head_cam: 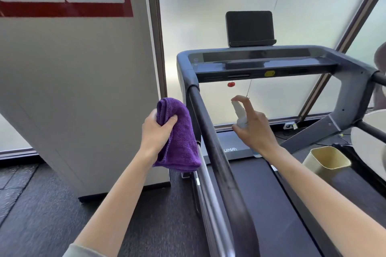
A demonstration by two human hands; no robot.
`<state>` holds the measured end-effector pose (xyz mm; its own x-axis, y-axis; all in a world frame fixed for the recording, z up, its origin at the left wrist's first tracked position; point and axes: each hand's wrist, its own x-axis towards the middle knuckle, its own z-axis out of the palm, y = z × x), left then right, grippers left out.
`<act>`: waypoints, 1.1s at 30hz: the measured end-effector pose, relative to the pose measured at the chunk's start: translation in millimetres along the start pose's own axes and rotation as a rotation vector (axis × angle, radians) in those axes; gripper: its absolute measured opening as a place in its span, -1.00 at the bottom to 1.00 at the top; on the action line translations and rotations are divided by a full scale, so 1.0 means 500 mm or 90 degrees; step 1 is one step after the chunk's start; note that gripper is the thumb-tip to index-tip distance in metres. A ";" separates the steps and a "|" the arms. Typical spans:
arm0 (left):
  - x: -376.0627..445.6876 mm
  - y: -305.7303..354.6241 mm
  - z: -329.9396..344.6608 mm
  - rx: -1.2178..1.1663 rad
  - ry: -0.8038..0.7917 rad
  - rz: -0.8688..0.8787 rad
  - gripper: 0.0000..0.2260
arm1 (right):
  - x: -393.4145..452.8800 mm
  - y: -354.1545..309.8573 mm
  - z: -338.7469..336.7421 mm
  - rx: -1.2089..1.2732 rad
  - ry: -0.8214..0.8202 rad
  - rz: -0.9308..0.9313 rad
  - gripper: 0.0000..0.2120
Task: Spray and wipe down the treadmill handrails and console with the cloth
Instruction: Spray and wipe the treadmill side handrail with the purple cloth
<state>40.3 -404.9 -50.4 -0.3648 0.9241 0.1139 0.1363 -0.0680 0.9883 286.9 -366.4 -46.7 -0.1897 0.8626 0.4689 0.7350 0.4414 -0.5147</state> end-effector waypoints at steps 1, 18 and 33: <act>-0.003 0.001 -0.001 -0.001 0.001 0.001 -0.92 | -0.004 0.001 -0.003 0.000 -0.002 0.006 -0.39; -0.093 0.003 -0.001 -0.003 -0.001 0.010 -0.91 | -0.137 0.001 -0.049 0.082 -0.019 -0.002 -0.37; -0.186 0.007 0.002 0.013 0.028 -0.020 -0.92 | -0.236 -0.016 -0.118 0.160 -0.071 0.019 -0.36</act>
<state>75.4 -490.6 -57.7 -0.4091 0.9083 0.0871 0.1425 -0.0307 0.9893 342.0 -486.3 -55.5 -0.2502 0.8921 0.3762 0.5597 0.4503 -0.6957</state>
